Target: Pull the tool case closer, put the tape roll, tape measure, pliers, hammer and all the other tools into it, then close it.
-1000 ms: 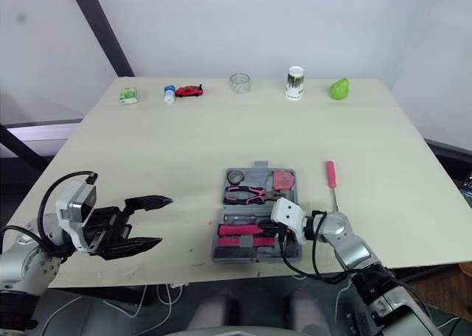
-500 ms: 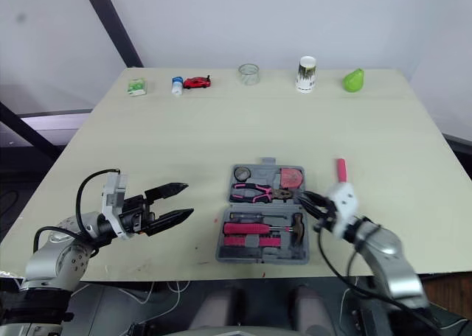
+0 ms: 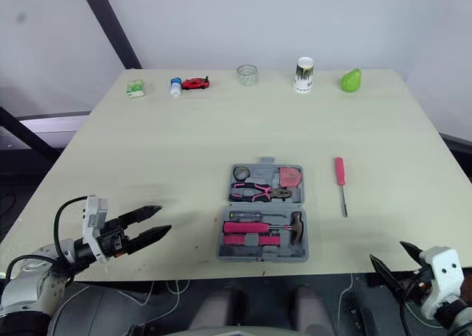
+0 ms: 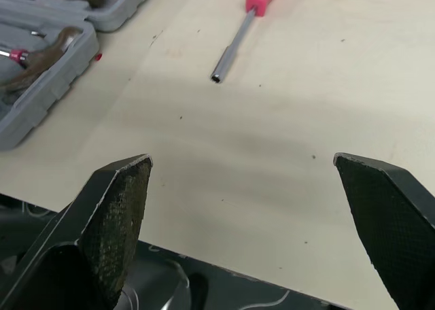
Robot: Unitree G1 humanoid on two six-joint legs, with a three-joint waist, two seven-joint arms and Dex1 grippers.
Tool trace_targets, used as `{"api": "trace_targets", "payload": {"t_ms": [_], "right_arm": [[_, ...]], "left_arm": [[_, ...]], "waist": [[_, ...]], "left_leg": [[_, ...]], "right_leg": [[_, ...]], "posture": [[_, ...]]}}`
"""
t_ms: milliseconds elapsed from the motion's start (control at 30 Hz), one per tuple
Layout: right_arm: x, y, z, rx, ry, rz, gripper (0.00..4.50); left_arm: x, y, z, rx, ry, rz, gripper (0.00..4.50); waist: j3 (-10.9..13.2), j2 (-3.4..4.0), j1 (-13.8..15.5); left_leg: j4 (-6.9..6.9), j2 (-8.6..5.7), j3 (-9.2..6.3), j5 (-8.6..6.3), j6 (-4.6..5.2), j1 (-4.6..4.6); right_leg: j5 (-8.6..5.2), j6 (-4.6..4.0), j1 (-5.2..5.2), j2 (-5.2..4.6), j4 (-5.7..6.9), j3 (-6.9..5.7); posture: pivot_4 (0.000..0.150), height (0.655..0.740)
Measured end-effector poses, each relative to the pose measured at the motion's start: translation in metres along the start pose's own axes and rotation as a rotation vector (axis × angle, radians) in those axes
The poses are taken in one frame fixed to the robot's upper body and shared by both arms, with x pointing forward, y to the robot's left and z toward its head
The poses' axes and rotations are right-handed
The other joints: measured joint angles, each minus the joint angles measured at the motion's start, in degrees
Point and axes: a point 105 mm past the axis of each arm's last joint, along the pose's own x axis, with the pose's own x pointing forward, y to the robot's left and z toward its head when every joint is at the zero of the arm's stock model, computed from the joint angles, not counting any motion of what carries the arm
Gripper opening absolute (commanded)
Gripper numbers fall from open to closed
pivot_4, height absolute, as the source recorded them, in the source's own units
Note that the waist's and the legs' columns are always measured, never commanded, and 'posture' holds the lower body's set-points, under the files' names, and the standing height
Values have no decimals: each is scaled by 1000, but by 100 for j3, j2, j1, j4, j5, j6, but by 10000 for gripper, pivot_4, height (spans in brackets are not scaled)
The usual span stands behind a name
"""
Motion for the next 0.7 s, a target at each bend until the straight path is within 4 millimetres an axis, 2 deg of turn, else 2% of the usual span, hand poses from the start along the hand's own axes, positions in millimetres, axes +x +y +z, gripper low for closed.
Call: {"api": "trace_targets", "payload": {"t_ms": [133,233,267,300,367,500,600,700], "right_arm": [[4,-2,4,3,-15,-7,44738],[13,-1,17,-7,-55,-4,44738],[22,0,32,-23,-85,3,44738],[24,-1,34,-26,-86,6,44738],[45,-3,48,-34,-79,16,44738],[85,0,85,-49,-117,-1,44738],[105,4,88,-27,-89,-35,44738],[122,10,82,-15,-47,-56,44738]], "left_arm": [[2,5,0,-4,-9,7,45000],[7,6,4,7,-34,-11,45000],[13,5,7,16,-52,-36,45000],[14,4,8,18,-55,-42,45000],[20,2,15,25,-71,-76,45000],[42,-18,42,93,-110,-233,45000],[48,-29,52,112,-114,-296,45000],[55,-40,61,123,-113,-347,45000]], "waist": [[1,-1,3],[1,-1,0],[1,-1,2],[1,-2,2],[10,-10,-23],[12,-10,-13],[12,-8,0],[15,-4,18]], "left_leg": [[-1,-4,0,0,0,-6],[-1,-7,1,0,0,-4],[-2,-9,0,0,0,-5],[-1,-9,-1,0,0,-7],[1,-10,4,0,0,-5],[6,-14,-1,2,0,-5],[-2,-19,-16,1,0,-15],[-2,-24,-21,1,0,-45]], "right_leg": [[13,-19,0,-2,-7,-3],[14,-18,1,-5,-6,-2],[14,-18,1,-3,-6,-3],[14,-18,1,-2,-6,-4],[19,-14,1,-1,-6,1],[22,-12,2,1,-1,1],[31,7,-1,10,-3,-6],[31,12,-26,8,-5,-10]], "posture": [[1500,7400],[1500,7400],[1500,7400],[1500,7400],[1500,7400],[1500,7400],[1500,7400],[1500,7400]]}}
